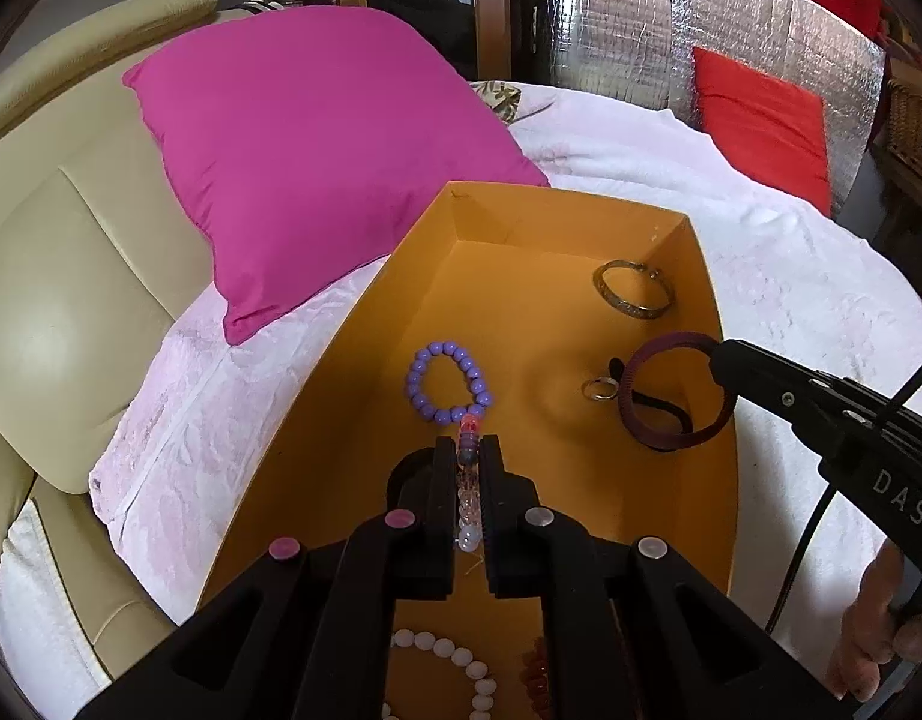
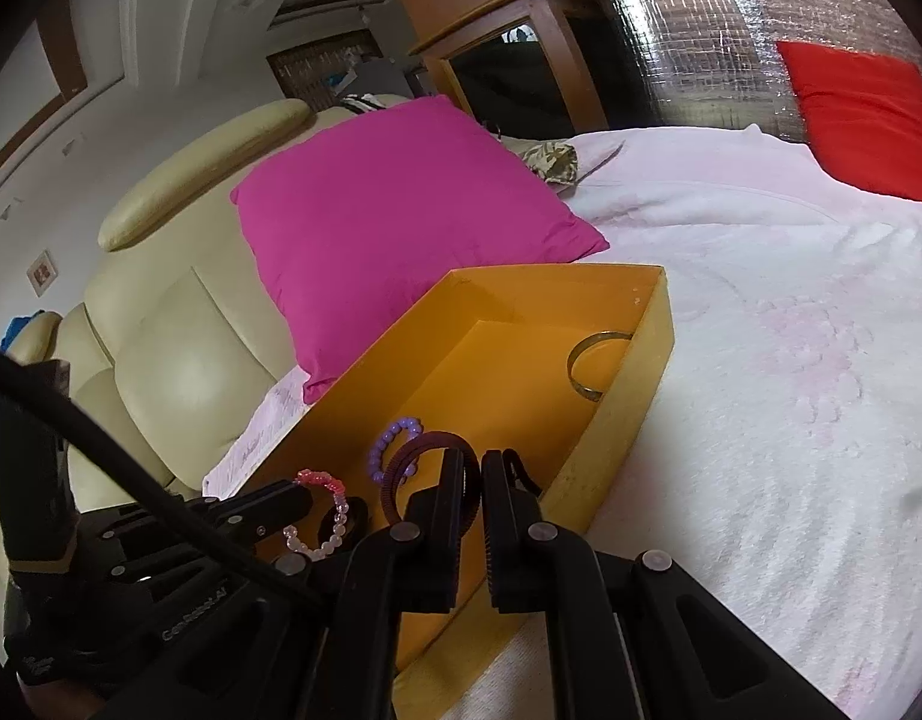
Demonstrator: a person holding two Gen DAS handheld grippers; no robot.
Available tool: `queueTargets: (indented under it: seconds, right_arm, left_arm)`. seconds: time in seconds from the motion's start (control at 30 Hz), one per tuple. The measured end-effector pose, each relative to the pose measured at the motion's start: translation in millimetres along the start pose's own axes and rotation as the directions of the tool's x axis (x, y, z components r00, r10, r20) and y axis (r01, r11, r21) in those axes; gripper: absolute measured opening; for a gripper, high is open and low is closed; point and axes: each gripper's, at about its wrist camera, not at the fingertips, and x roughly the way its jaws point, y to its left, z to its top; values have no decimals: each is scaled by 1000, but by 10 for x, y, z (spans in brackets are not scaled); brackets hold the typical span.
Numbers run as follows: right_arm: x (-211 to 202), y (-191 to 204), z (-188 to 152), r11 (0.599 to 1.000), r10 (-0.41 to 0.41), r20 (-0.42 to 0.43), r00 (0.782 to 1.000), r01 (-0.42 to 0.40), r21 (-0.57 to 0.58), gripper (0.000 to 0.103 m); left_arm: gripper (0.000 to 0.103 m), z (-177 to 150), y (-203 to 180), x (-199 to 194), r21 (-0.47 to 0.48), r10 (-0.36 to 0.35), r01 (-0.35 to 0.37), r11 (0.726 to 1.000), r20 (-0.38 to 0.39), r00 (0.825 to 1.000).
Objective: Organize jewelry
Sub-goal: 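Open the right tool to drop the maroon bangle into the tray, then lower the pink bead bracelet into the tray and open the left tool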
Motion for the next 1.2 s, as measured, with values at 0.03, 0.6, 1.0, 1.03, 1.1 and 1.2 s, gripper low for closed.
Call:
queueTargets:
  seconds: [0.03,0.6,1.0,1.03,1.1,1.2]
  right_arm:
    - [2,1,-4,1000,0,-2,1000,0,-1,7]
    - [82,55,-61,1000,-7,-31,999,6,-28,7]
    - [108,70,-73,999,-10,-40,999,8,-41,7]
    - [107,71,-77,999,-9,-41,999,8,-42,7]
    - [112,71,-80,999,-10,-43,999,8,-41,7]
    - [119,78,-81,999,-11,-44,999,9,-40,7]
  left_arm:
    - [8,-3,3,8,0,5,-5,1000,-1,1000]
    - [8,-53,48,147,-1,37,-37,999,-55,998]
    - [8,-58,72,207,1,54,-54,999,-75,996]
    - [7,-58,73,217,1,55,-55,998,-78,995]
    - [7,-58,80,231,2,58,-59,998,-84,995]
    - [8,-60,98,242,-3,64,-64,998,-87,994]
